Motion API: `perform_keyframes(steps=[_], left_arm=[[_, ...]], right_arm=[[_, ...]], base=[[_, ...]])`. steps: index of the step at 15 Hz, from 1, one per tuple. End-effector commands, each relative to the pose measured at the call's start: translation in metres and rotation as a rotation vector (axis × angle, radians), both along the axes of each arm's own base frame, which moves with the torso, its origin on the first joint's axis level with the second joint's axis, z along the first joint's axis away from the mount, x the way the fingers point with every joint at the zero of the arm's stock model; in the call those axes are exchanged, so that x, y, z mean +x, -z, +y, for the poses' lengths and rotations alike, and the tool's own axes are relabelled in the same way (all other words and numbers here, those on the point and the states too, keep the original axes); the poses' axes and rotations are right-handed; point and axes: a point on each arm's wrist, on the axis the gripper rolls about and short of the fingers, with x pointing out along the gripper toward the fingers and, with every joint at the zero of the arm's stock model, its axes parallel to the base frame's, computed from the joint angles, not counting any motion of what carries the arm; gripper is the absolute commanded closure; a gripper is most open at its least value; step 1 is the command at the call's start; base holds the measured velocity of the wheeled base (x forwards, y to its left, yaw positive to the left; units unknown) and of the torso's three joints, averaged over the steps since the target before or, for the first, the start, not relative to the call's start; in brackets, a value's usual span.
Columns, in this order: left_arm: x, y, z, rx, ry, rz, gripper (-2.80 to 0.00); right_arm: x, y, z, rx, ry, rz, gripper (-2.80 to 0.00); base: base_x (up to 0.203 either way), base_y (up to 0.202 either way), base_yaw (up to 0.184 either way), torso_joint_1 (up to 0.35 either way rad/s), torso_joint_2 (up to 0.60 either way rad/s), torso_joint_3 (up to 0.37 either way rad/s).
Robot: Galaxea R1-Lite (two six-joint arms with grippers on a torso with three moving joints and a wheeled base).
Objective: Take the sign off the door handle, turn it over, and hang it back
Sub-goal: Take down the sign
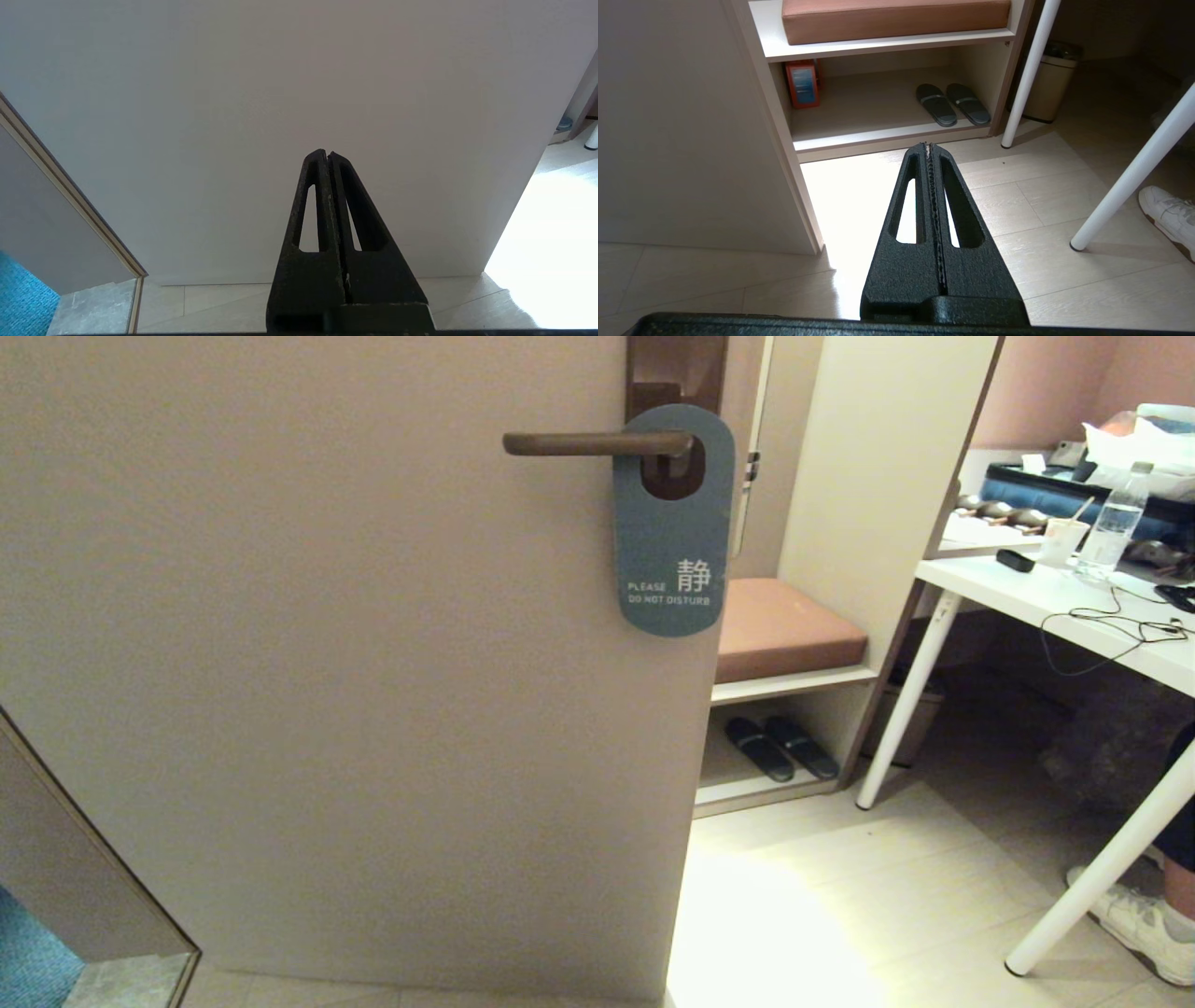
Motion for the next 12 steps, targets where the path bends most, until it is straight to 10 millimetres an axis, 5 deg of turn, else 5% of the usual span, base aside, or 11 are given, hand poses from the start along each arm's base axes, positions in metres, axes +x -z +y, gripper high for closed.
perform_keyframes(steps=[1, 6, 12], left_arm=[[0.000, 0.000, 0.000, 0.000, 0.000, 0.000, 0.00], [0.000, 0.000, 0.000, 0.000, 0.000, 0.000, 0.00], [0.000, 0.000, 0.000, 0.000, 0.000, 0.000, 0.00]], right_arm=[[0.000, 0.000, 0.000, 0.000, 0.000, 0.001, 0.00], [0.000, -0.001, 0.000, 0.000, 0.004, -0.004, 0.00], [-0.008, -0.025, 0.000, 0.001, 0.002, -0.085, 0.00]], base=[[0.000, 0.000, 0.000, 0.000, 0.00, 0.000], [0.000, 0.000, 0.000, 0.000, 0.00, 0.000], [0.000, 0.000, 0.000, 0.000, 0.00, 0.000]])
